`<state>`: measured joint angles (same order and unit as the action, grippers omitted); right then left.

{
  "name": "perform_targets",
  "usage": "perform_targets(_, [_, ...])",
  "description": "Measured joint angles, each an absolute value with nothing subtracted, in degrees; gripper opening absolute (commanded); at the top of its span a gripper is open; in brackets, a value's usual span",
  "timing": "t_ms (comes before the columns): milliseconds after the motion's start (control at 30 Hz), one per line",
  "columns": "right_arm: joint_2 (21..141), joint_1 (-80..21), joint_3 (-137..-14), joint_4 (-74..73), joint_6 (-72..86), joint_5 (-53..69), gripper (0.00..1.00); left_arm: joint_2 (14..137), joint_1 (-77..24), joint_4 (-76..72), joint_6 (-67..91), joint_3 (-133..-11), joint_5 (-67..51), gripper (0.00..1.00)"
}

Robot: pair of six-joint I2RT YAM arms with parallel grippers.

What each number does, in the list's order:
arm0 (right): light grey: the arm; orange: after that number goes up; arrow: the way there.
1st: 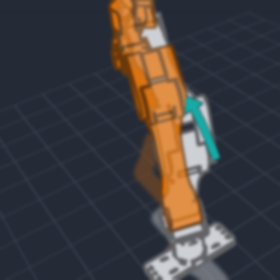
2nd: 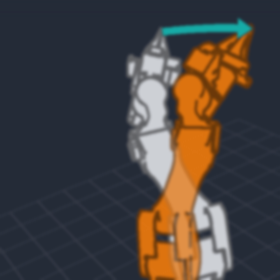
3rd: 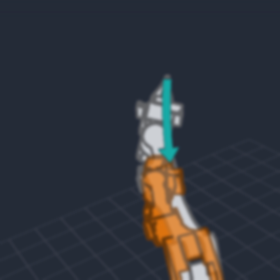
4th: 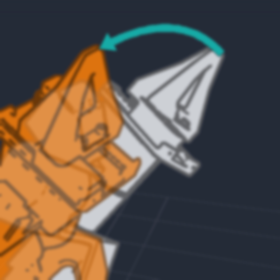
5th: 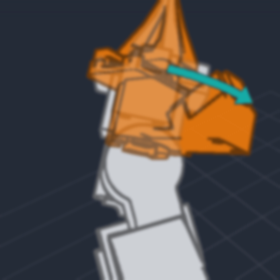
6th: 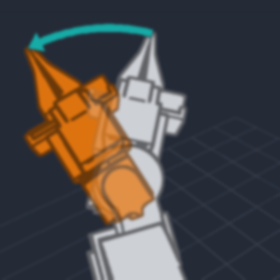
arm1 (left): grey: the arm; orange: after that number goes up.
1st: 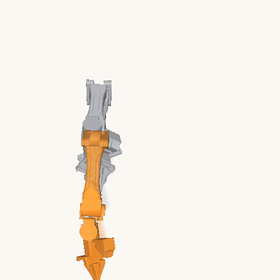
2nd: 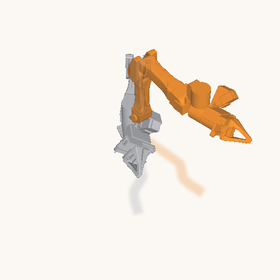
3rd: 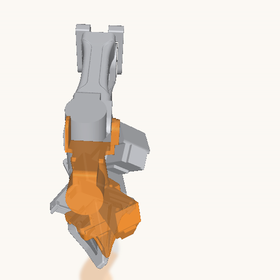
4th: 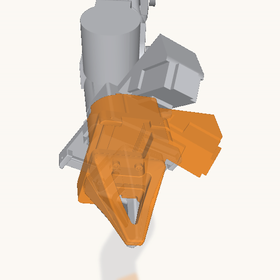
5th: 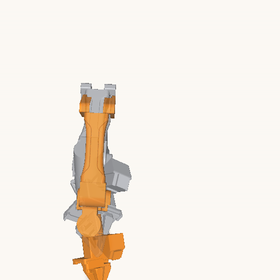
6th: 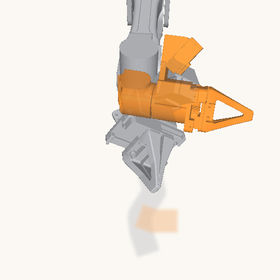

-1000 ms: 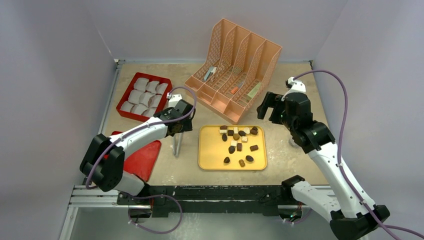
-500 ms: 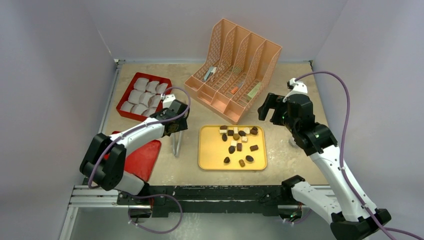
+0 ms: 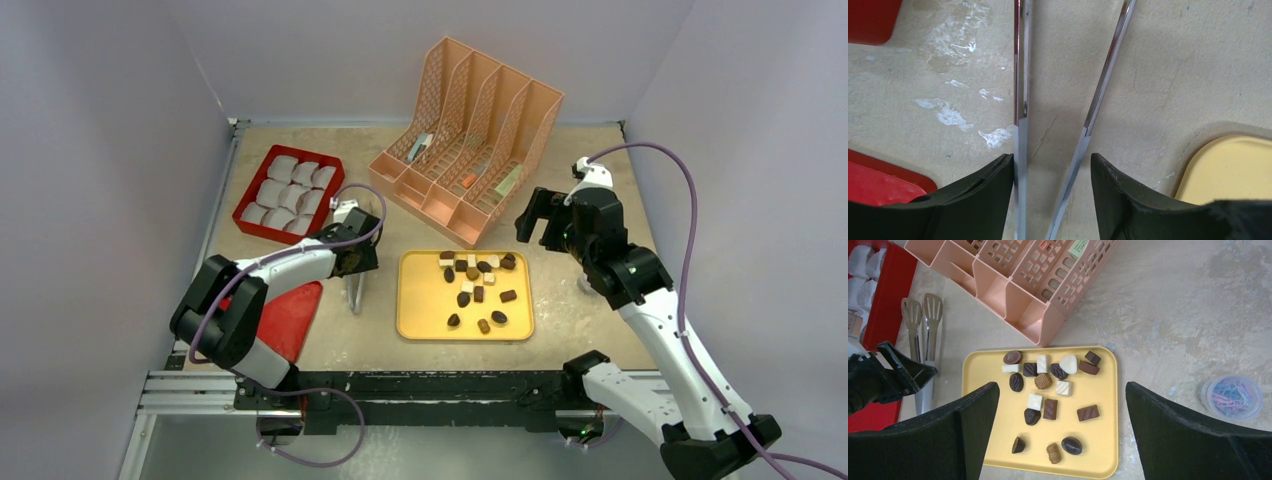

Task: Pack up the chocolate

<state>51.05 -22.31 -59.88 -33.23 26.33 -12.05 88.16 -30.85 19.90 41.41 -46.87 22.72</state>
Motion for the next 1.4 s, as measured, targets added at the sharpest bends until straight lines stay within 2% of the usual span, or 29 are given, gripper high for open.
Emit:
perform_targets(1133, [53.36,-22.11,-59.88,-33.1,26.35,-12.36,0.97,90.17,-31.59,13.3,40.71,-44.49,26.04,0.57])
perform_targets(1400, [53.19,-22.11,-59.88,-33.1,26.37,-12.36,0.97,90.02,-31.57,13.43,39.38,-44.58,25.19,0.49])
